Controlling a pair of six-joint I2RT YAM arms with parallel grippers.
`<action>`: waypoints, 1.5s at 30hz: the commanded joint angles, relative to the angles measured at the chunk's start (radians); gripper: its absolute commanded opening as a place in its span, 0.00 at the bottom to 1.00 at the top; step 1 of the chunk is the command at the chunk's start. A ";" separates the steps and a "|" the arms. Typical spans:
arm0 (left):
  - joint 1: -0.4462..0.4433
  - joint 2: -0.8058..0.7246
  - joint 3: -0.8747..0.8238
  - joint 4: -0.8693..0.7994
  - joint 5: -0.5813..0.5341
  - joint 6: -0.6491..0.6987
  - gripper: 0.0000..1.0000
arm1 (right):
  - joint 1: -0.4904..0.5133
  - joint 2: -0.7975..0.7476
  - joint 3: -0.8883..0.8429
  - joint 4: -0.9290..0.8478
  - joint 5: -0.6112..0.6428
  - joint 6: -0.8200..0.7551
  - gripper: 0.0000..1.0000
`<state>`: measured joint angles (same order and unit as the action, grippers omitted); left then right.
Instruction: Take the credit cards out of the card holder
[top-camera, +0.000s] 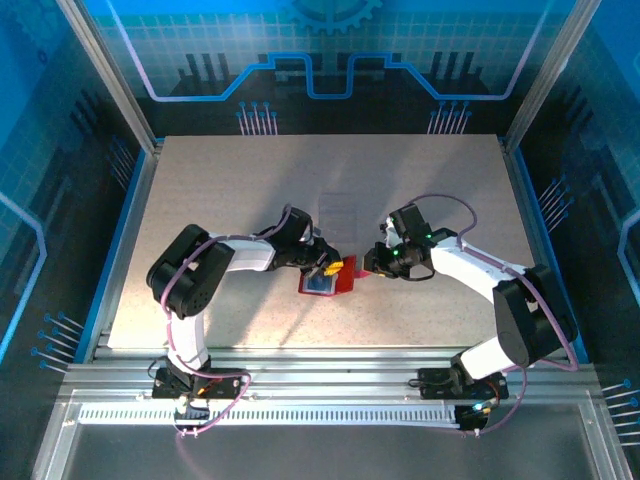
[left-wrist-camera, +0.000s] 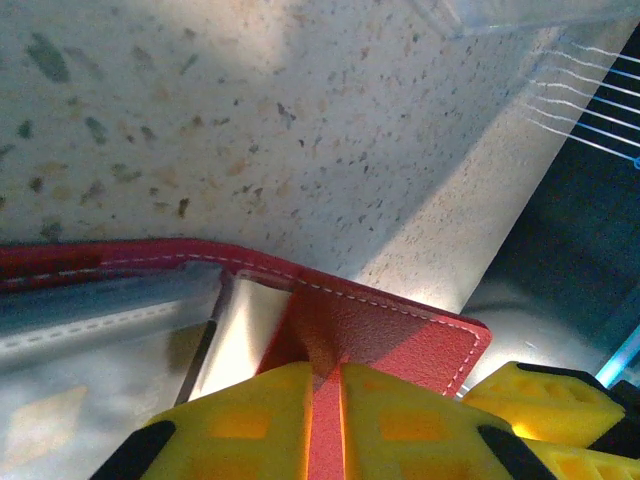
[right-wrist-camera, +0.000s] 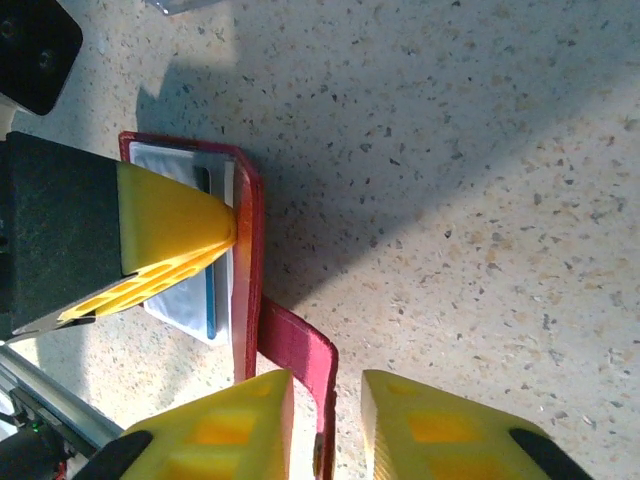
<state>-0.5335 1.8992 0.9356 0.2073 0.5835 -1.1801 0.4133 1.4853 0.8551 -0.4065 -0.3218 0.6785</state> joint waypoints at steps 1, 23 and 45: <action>-0.006 0.018 -0.017 0.043 0.024 -0.030 0.16 | -0.014 -0.024 0.061 -0.062 0.001 -0.016 0.30; -0.003 0.007 -0.056 0.101 0.010 -0.070 0.17 | 0.196 0.102 0.093 0.103 -0.093 0.134 0.36; 0.090 -0.194 -0.115 -0.198 -0.076 0.106 0.25 | 0.100 0.246 0.055 0.144 -0.093 0.072 0.33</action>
<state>-0.4423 1.7382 0.8478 0.0738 0.5301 -1.1099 0.5304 1.7073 0.9195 -0.2710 -0.3973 0.7769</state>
